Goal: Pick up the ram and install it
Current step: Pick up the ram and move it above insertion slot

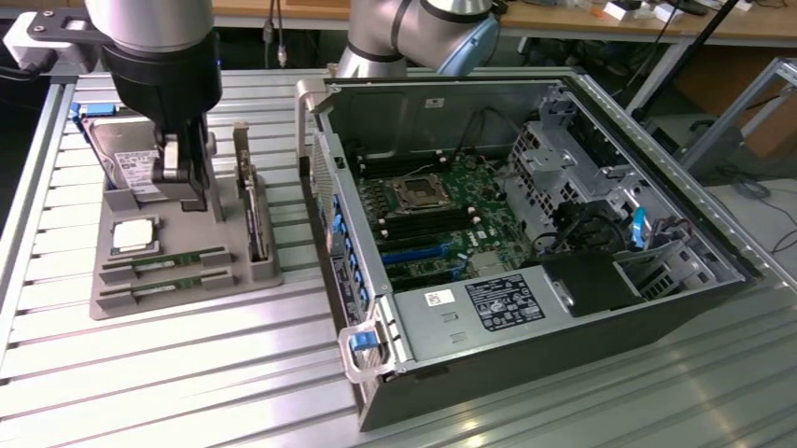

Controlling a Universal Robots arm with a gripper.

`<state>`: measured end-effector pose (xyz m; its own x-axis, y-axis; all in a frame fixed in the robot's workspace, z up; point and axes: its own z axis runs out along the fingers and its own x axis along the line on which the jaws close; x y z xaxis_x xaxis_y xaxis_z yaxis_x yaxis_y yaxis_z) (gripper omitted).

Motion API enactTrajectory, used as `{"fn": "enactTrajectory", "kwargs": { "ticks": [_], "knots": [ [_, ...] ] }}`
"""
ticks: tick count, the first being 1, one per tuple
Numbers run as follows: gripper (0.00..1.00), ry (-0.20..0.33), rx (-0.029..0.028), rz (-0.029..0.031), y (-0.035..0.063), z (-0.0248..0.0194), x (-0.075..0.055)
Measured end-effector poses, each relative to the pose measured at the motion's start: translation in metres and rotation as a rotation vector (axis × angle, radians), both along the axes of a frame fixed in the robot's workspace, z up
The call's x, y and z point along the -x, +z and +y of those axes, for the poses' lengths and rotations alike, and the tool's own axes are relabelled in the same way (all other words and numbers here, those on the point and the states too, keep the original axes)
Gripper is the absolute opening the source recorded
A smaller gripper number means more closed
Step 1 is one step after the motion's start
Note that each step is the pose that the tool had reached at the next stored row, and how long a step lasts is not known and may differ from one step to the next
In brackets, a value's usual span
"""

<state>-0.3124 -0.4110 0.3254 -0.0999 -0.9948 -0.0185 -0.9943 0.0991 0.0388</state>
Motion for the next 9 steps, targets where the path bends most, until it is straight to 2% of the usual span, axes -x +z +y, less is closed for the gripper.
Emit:
{"fn": "enactTrajectory", "kwargs": {
  "ticks": [9],
  "knots": [
    [0.36, 0.0, 0.0, 0.0, -0.0028, -0.0007, 0.0]
  ]
}}
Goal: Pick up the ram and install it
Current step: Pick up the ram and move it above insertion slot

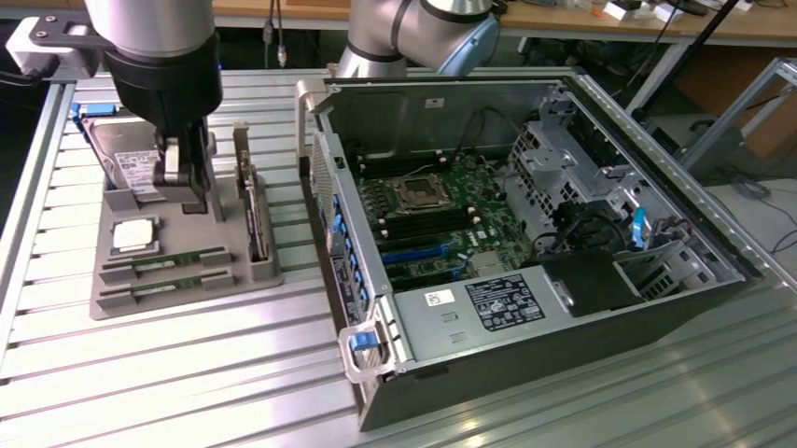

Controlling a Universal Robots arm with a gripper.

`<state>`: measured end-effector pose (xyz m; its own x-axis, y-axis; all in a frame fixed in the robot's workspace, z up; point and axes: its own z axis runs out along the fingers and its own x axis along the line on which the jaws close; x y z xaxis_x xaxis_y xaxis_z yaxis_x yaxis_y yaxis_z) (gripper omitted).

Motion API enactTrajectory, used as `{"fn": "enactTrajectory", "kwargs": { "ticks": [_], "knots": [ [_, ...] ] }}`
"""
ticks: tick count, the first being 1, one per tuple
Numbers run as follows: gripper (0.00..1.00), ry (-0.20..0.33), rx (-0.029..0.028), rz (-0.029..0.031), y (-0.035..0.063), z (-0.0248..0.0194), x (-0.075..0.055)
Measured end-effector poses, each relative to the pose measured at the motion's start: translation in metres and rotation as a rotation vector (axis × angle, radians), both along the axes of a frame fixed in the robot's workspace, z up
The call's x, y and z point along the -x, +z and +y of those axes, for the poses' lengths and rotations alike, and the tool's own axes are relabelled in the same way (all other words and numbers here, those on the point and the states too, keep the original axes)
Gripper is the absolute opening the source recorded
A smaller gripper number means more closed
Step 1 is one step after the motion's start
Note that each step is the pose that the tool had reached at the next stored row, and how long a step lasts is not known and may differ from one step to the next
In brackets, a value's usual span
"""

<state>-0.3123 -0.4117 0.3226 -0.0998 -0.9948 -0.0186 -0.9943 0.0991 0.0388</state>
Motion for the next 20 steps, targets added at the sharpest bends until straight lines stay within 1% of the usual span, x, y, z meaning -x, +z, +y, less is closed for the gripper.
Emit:
{"fn": "enactTrajectory", "kwargs": {
  "ticks": [5, 12, 14, 16, 18, 20],
  "knots": [
    [0.36, 0.0, -0.0001, -0.0001, -0.0009, -0.0013, 0.0],
    [0.36, 0.001, 0.0, 0.0, -0.0022, -0.008, 0.0017],
    [0.36, 0.002, 0.0001, 0.0001, -0.0028, -0.0087, 0.0017],
    [0.36, 0.019, 0.0001, 0.0001, -0.0031, -0.0087, 0.0017],
    [0.36, 0.059, 0.0004, 0.0, -0.0033, -0.0087, 0.0017],
    [0.36, 0.088, 0.0004, 0.0, -0.0035, -0.0087, 0.0017]
  ]
}}
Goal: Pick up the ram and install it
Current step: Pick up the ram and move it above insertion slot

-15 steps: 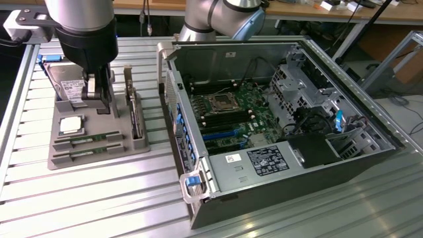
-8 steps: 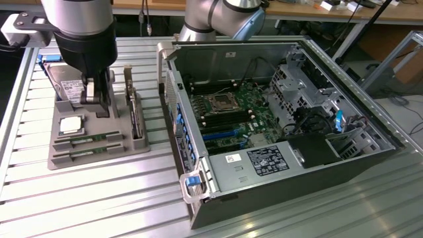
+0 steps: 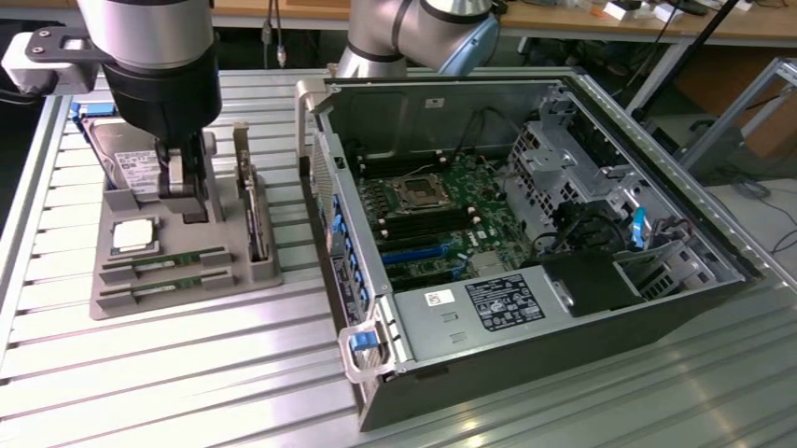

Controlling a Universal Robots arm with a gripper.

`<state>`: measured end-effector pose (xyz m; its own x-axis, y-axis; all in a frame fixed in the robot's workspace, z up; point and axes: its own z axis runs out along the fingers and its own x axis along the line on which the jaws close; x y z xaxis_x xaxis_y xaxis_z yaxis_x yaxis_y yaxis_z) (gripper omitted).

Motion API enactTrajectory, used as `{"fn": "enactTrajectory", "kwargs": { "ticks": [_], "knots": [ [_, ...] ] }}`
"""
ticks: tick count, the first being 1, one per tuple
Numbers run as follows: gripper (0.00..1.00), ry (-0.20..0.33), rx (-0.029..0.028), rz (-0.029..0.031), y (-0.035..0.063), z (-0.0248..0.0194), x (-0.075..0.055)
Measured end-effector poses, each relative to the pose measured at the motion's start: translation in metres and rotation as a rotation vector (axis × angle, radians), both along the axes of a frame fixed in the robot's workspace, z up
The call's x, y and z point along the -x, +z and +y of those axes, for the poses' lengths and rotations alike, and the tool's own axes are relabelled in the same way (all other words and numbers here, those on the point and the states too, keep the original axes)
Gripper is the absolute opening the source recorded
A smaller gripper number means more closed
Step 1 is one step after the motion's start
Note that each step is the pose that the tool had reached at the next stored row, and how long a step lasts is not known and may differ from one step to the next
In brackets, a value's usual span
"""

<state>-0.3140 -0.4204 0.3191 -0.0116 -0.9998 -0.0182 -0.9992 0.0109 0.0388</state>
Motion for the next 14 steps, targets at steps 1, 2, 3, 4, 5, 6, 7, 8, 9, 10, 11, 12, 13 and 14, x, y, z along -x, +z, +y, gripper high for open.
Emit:
{"fn": "enactTrajectory", "kwargs": {
  "ticks": [1, 2, 3, 4, 5, 6, 7, 8, 9, 10, 11, 12, 13, 14],
  "knots": [
    [0.36, 0.007, 0.0001, 0.0001, -0.0001, 0.0, 0.0],
    [0.36, 0.007, 0.0001, 0.0, -0.0005, 0.0, 0.0],
    [0.36, 0.007, 0.0001, 0.0001, -0.0007, 0.0, 0.0],
    [0.36, 0.007, 0.0001, 0.0001, -0.001, 0.0, 0.0],
    [0.36, 0.007, 0.0, 0.0, -0.0012, 0.0, 0.0],
    [0.36, 0.007, 0.0001, 0.0, -0.0014, 0.0, 0.0],
    [0.36, 0.007, 0.0001, 0.0, -0.0017, 0.0, 0.0],
    [0.36, 0.007, 0.0, 0.0, -0.002, 0.0, 0.0],
    [0.36, 0.007, 0.0001, 0.0001, -0.0022, 0.0, 0.0],
    [0.36, 0.007, 0.0001, 0.0001, -0.0024, 0.0, 0.0],
    [0.36, 0.007, 0.0001, 0.0, -0.0027, 0.0, 0.0],
    [0.36, 0.007, 0.0001, 0.0, -0.003, 0.0, 0.0],
    [0.36, 0.007, 0.0001, 0.0, -0.0032, 0.0, 0.0],
    [0.36, 0.007, 0.0001, 0.0, -0.0035, 0.0, 0.0]
  ]
}}
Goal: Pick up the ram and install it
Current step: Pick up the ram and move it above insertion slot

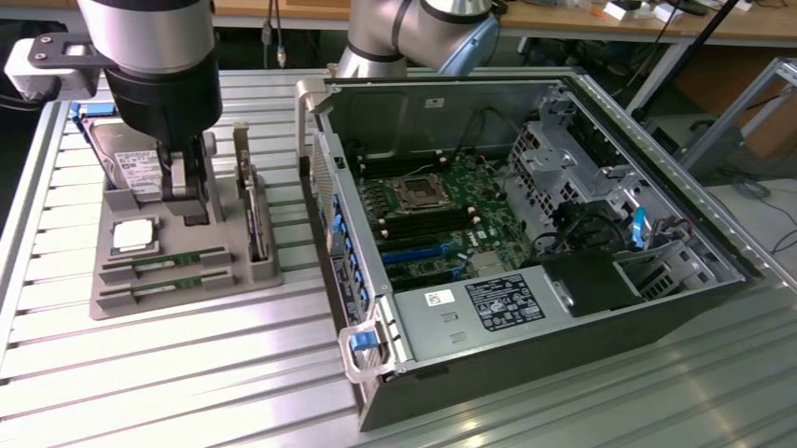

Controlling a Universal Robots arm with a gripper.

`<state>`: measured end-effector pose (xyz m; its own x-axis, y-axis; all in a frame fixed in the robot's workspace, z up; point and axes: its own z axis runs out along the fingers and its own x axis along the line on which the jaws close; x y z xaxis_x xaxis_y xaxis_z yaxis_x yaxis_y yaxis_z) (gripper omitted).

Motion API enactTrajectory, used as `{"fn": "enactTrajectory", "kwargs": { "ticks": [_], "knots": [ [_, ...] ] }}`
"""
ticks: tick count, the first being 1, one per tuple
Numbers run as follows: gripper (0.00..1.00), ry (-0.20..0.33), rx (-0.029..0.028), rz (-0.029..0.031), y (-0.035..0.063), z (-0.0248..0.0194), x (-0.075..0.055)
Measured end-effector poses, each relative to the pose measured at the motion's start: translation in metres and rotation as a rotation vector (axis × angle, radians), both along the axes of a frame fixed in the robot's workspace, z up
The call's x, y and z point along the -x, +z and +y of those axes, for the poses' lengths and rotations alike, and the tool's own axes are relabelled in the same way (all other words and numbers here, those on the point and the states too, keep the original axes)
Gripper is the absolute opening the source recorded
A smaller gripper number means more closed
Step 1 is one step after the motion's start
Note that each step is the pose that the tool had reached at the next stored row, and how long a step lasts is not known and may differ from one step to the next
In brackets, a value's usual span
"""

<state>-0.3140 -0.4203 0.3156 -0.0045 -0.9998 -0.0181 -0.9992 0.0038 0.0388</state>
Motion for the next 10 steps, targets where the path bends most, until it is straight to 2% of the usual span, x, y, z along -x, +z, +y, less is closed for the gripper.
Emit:
{"fn": "enactTrajectory", "kwargs": {
  "ticks": [10],
  "knots": [
    [0.36, 0.0, 0.0, 0.0, -0.0028, 0.0, 0.0]
  ]
}}
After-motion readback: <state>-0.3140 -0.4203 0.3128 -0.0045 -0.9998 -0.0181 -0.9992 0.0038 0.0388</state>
